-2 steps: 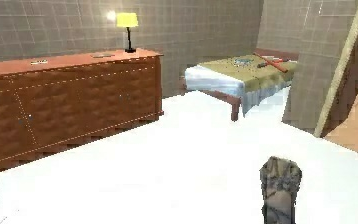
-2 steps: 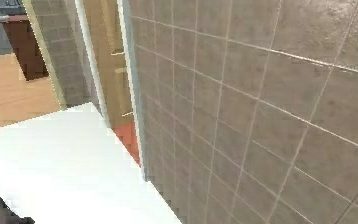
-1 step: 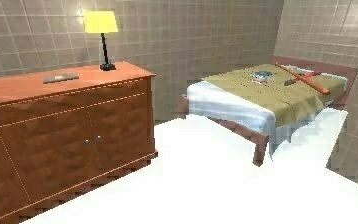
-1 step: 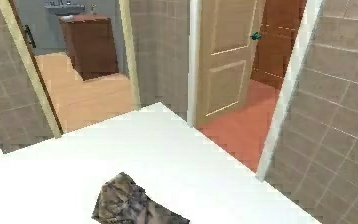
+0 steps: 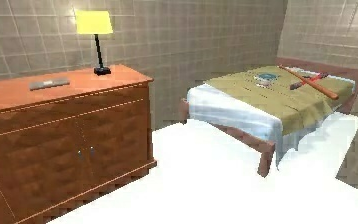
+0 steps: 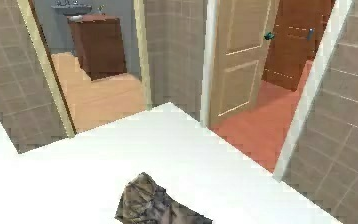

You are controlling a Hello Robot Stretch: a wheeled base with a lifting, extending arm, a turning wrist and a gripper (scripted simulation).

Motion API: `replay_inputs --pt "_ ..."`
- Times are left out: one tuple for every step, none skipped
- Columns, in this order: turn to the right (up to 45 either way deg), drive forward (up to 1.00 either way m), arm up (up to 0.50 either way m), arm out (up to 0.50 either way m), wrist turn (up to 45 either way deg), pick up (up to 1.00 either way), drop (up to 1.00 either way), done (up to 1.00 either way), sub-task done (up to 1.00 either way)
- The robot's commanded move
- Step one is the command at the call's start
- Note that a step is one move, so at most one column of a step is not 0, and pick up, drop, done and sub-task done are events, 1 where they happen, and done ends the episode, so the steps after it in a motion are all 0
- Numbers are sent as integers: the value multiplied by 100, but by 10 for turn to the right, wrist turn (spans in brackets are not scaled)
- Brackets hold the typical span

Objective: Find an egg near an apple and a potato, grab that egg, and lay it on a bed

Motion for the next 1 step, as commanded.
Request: replay_inputs --pt "450 0 0 0 0 0 0 0 0"
